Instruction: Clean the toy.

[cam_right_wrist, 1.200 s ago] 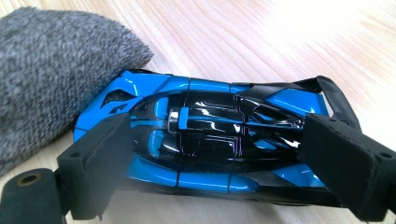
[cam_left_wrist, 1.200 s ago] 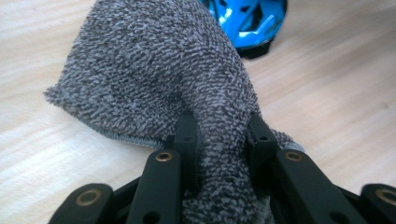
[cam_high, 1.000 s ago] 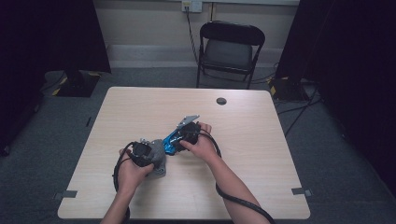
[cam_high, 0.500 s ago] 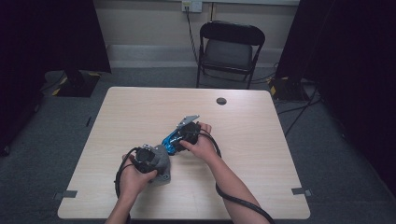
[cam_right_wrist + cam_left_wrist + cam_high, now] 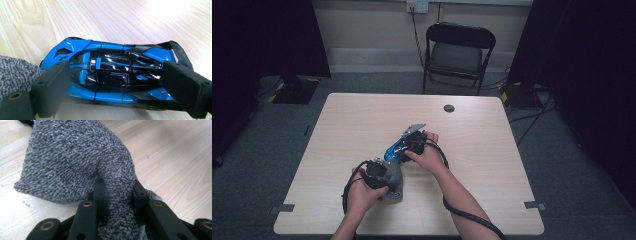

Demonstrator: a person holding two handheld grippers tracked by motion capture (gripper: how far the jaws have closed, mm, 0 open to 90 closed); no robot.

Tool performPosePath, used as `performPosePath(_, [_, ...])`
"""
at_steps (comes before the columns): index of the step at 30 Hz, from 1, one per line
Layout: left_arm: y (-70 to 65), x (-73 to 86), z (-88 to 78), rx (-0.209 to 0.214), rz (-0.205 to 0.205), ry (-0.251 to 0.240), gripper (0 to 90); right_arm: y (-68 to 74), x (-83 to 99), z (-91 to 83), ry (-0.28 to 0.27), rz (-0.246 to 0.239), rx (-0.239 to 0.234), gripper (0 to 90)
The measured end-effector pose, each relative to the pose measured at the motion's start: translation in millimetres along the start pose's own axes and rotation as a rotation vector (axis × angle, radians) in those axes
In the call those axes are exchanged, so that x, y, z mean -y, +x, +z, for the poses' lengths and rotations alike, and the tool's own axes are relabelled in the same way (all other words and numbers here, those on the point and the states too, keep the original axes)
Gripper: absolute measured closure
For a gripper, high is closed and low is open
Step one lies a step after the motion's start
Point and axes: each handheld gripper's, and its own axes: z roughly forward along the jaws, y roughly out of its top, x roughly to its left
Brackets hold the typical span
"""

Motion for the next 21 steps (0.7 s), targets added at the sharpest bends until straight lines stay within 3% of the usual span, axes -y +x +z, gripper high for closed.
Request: performPosePath(21, [-12.2, -7.6, 7.6, 0.022, 0.062, 0.008, 70.9, -0.2, 0.2, 0.0, -0.002, 0.0, -0.002, 9.2])
